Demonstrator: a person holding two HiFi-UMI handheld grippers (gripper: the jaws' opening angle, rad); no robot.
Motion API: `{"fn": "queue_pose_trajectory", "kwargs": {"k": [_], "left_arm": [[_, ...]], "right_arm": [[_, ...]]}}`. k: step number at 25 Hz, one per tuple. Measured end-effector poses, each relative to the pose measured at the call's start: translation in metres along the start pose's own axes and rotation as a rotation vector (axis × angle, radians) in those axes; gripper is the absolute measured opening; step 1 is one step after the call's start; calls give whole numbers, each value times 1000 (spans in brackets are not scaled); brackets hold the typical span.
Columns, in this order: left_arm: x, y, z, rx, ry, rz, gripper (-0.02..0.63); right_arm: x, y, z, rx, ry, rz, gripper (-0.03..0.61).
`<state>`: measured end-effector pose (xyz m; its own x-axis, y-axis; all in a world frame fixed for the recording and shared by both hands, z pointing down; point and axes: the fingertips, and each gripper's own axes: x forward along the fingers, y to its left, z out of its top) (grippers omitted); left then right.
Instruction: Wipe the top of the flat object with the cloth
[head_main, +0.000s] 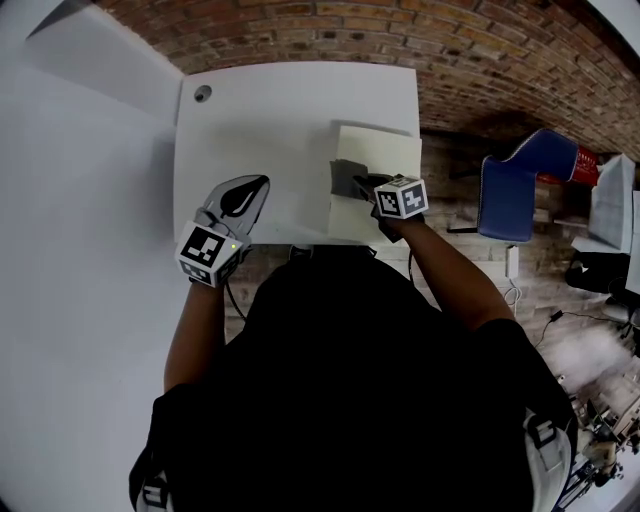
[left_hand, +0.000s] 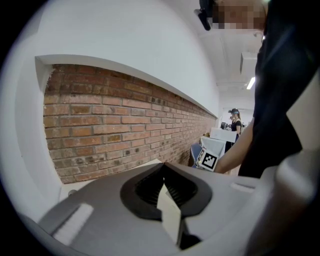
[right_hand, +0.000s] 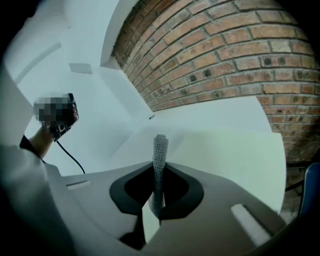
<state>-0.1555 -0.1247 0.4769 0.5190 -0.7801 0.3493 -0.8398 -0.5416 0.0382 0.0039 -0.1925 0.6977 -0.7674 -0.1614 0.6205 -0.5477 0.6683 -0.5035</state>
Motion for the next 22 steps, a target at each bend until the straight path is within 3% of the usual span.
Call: {"fn": "queue_pose_trajectory", "kwargs": {"k": [8,22], "left_arm": [[-11,0,-6,-4,14,-7,2],[-3,-6,-6,2,21,-50,2]], "right_arm": [[33,9,-32,41,71,9,9],[5,-45,-54,159,44,-88,9]]}}
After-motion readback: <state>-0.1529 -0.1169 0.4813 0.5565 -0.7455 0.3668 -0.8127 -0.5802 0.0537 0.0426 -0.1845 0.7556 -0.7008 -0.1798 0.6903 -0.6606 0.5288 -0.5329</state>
